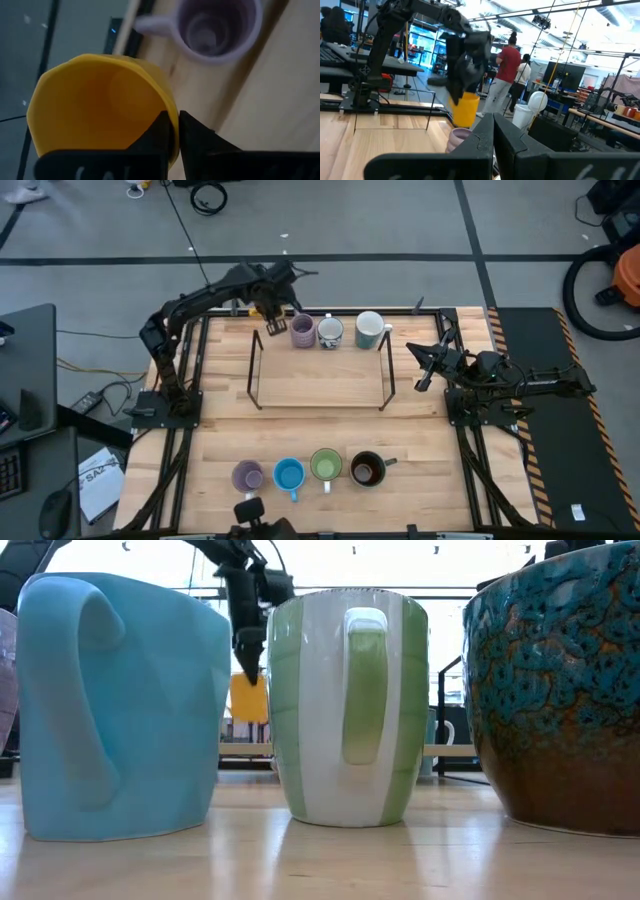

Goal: Place coffee mugs
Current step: Put the yellow mug on the shelf

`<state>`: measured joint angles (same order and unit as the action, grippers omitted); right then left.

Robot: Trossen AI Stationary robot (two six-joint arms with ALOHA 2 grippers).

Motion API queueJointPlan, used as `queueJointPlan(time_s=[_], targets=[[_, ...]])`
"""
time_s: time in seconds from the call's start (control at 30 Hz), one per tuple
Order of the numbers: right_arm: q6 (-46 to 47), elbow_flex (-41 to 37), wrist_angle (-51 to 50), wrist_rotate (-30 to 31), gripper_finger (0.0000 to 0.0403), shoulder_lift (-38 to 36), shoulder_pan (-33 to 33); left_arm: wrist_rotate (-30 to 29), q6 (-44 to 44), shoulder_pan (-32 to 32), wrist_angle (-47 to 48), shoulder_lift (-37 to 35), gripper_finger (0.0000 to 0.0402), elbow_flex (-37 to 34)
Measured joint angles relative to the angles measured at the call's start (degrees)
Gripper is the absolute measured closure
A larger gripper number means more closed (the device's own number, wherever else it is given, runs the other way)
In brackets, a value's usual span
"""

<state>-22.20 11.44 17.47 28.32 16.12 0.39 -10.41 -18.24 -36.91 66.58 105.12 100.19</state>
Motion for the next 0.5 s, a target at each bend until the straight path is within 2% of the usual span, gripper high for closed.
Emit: queueJointPlan(time_s=[0.3, 0.5], targets=[[0.0, 0.0, 0.0, 0.0, 0.0394, 0.0, 0.0, -0.3, 4.1, 1.2, 7.9, 0.0, 0.0375, 13.2], [0.0, 0.0, 0.0, 0.0, 0.0394, 0.0, 0.0, 7.9, 8.5, 4.7, 8.8, 0.0, 0.0375, 15.5]])
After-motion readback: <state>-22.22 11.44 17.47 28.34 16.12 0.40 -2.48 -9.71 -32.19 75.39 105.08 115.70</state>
